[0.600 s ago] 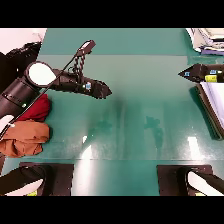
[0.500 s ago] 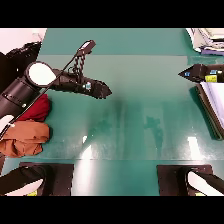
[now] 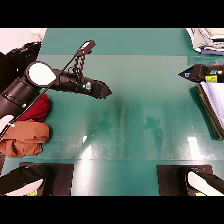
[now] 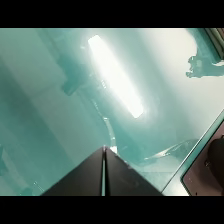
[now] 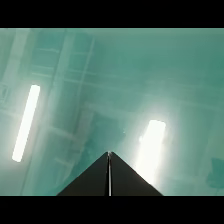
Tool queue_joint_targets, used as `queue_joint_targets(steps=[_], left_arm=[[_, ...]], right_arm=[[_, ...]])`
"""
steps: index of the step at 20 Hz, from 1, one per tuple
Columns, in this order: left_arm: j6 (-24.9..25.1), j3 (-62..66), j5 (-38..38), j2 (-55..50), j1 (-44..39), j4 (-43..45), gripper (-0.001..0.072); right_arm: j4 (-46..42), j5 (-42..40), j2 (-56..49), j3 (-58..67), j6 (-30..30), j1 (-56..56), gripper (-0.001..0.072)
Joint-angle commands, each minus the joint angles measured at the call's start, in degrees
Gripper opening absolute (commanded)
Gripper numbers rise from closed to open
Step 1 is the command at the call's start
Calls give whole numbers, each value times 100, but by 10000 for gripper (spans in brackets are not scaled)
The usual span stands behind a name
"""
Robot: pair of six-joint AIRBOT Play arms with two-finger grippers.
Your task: Fold the shirts.
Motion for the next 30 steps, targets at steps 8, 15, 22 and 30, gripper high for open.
queue_joint_targets(steps=[8, 15, 22, 30], left_arm=[[2, 7, -352, 164, 380, 560, 25], [-120, -15, -1714, 1023, 3292, 2413, 25], [-520, -1110, -973, 960, 4900, 3585, 715], [-772, -1862, -131, 17, 4931, 3698, 533]], right_arm=[[0, 66, 4, 0, 4, -4, 19], [2, 168, 4, 0, 4, -4, 20], [0, 28, 2, -2, 4, -2, 20], [2, 11, 2, -4, 4, -2, 20]])
